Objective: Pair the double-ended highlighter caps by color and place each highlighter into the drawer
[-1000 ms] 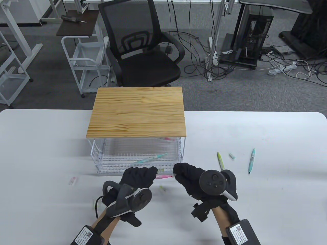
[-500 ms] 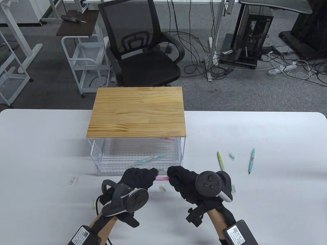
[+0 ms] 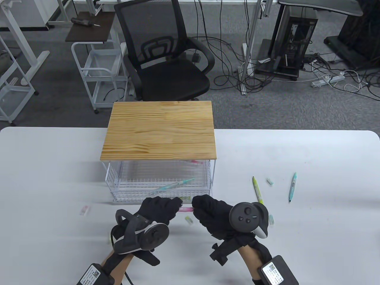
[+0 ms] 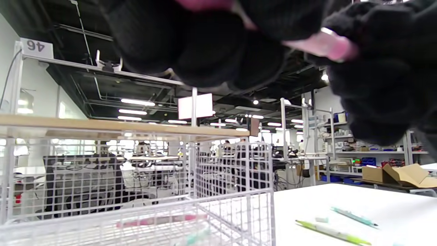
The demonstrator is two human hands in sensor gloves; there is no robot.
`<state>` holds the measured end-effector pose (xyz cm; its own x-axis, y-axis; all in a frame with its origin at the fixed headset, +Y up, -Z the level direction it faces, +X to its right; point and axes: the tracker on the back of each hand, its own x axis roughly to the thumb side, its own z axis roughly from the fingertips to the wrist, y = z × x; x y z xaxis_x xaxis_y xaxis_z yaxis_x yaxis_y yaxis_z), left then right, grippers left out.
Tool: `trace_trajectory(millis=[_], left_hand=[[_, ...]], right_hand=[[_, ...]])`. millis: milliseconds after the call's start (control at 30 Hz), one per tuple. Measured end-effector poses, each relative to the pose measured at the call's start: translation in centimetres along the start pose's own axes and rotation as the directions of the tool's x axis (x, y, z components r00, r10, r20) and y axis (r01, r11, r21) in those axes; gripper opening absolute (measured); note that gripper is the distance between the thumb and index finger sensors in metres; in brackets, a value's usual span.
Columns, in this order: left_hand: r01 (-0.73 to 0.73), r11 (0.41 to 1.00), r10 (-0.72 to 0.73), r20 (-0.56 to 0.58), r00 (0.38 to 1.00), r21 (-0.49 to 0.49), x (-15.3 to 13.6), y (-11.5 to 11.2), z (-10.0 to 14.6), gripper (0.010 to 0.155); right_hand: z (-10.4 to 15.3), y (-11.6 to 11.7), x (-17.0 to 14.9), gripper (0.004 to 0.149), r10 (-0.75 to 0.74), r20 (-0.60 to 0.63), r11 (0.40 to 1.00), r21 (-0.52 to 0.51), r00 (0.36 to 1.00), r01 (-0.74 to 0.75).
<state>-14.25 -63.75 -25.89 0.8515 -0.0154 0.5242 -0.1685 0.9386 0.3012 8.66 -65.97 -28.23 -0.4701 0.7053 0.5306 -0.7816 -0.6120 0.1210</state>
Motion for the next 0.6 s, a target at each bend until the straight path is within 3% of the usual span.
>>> trace_trajectory(millis=[233,400,600], left_hand=[[0.008,1.0,-0.008,0.008,1.0,-0.019,-0.17,-0.34,-0.02,0.048],[0.004,0.996,-0.003,0.003,1.0,-0.094,-0.48,0.05,-0.06,0.049],[-0.004,0.997,0.004,-0.006,1.0,-0.08,-0.83,-0.2,-0.12,0.049]], right_hand=[[-0.04,0.31,-0.5,0.042,-0.024,-0.021,1.0,0.014,0.999,0.025],[-0.18,0.62,-0.82,0.042,-0.05,-0.026,0.998,0.036,0.998,0.051],[-0.23,0.36,-0.96,0.042,-0.055,-0.033,0.998,0.024,0.998,0.056]])
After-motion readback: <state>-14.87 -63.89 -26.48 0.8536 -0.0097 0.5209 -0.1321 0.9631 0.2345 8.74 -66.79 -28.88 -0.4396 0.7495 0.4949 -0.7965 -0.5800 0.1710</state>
